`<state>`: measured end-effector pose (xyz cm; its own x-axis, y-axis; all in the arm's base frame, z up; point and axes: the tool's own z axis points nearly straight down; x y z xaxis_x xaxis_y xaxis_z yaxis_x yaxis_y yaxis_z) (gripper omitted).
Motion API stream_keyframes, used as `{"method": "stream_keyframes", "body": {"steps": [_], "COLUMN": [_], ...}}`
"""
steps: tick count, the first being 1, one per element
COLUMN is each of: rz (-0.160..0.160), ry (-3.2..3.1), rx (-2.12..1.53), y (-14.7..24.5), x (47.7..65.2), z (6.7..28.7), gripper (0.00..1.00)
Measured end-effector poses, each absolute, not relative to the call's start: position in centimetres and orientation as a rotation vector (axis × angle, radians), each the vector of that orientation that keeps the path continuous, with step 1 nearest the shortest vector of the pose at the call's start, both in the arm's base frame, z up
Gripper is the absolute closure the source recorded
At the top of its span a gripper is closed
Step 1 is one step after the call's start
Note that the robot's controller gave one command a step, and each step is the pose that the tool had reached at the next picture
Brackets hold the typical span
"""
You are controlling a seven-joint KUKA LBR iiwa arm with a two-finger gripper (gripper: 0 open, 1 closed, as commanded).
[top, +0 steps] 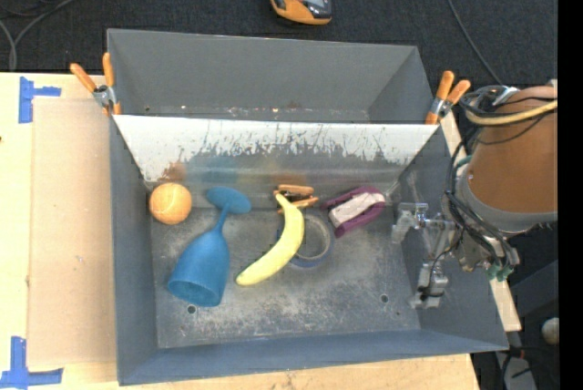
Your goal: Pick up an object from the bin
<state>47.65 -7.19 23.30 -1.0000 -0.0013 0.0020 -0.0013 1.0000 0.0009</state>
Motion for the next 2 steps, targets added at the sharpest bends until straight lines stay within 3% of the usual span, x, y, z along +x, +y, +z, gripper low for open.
{"method": "stream_keyframes", "body": {"steps": [1,2], "rz": [-0.001,-0.004], "ry": [-3.037,-3.053], "rx": [0.805,0.729], "y": [-3.6,9.3], "x": [53.1,49.0], "z": [11.6,14.8], "gripper": [0.00,0.00]}}
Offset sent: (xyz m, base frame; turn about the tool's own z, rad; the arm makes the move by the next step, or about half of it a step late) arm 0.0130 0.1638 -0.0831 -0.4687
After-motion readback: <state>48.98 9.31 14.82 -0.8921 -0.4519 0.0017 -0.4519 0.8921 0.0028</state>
